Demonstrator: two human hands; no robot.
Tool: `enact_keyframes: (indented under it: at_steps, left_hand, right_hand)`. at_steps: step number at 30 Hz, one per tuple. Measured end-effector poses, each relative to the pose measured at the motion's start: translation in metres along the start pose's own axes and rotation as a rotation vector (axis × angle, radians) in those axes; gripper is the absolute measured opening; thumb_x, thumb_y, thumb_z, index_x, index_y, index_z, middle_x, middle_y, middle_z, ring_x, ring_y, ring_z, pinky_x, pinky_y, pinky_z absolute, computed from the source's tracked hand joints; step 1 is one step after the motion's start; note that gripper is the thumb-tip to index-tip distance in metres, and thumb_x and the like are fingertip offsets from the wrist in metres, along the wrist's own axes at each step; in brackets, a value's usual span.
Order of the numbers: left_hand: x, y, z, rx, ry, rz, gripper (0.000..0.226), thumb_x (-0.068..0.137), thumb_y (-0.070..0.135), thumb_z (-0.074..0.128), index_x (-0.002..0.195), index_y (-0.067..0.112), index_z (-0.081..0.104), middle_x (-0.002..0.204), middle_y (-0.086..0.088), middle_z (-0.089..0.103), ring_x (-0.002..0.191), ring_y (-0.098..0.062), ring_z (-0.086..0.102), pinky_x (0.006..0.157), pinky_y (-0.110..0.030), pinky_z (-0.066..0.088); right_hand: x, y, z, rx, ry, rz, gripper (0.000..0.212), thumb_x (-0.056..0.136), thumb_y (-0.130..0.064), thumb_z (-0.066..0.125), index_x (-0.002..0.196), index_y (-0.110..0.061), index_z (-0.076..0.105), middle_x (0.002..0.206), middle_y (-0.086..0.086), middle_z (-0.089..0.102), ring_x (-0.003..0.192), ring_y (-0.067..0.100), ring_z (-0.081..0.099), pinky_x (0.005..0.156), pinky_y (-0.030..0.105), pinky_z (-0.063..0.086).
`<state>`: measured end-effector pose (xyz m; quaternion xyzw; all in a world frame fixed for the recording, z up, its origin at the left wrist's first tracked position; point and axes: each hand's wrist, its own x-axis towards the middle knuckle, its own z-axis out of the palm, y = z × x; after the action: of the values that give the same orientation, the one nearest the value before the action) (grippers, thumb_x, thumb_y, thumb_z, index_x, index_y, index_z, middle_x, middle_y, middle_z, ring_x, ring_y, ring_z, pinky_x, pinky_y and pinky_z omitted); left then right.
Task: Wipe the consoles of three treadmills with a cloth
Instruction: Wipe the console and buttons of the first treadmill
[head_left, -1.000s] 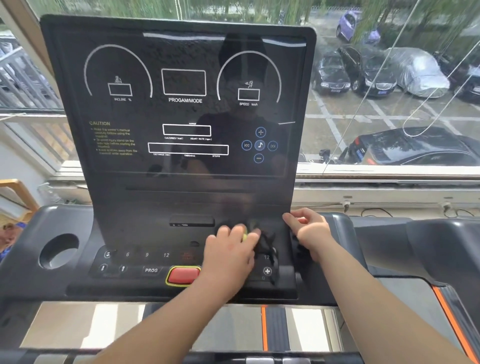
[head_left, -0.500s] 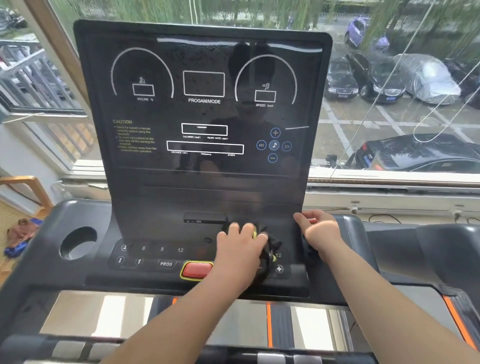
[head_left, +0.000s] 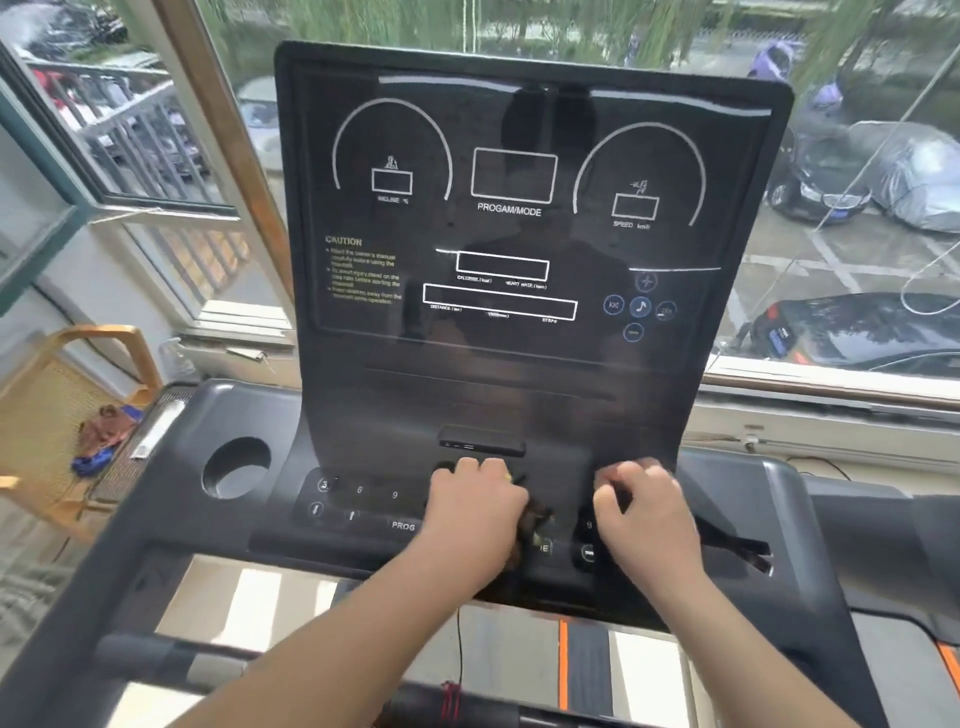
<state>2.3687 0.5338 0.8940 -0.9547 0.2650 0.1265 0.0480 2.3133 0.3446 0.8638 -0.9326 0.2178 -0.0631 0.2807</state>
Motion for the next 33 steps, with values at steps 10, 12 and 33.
enact_keyframes:
  at_steps: [10, 12, 33]
  left_hand:
    - [0.003, -0.01, -0.011, 0.006, -0.083, -0.203, 0.029, 0.095, 0.027, 0.06, 0.123, 0.021, 0.066, 0.126, -0.008, 0.058, 0.118, -0.034, 0.056, 0.094, -0.044, 0.046]
    - [0.007, 0.027, -0.01, 0.021, -0.06, -0.06, 0.03, 0.097, 0.028, 0.062, 0.125, 0.019, 0.065, 0.129, -0.01, 0.055, 0.12, -0.036, 0.052, 0.094, -0.046, 0.044]
    - [-0.015, -0.047, 0.025, -0.121, 0.175, -0.069, 0.041, 0.1, 0.033, 0.047, 0.14, 0.039, 0.054, 0.136, 0.005, 0.052, 0.122, -0.028, 0.044, 0.089, -0.039, 0.044]
  right_hand:
    - [-0.016, -0.005, 0.021, -0.12, -0.079, -0.133, 0.03, 0.101, -0.029, 0.056, 0.123, -0.026, 0.075, 0.142, -0.012, 0.064, 0.139, 0.012, 0.05, 0.111, 0.035, 0.046]
    - [-0.016, -0.007, 0.016, -0.158, -0.08, -0.13, 0.029, 0.1, -0.03, 0.056, 0.119, -0.028, 0.077, 0.141, -0.013, 0.065, 0.138, 0.012, 0.053, 0.108, 0.035, 0.048]
    - [-0.011, -0.038, 0.018, -0.155, -0.071, -0.078, 0.033, 0.098, -0.041, 0.056, 0.127, -0.032, 0.071, 0.116, -0.008, 0.068, 0.104, 0.013, 0.059, 0.073, 0.023, 0.047]
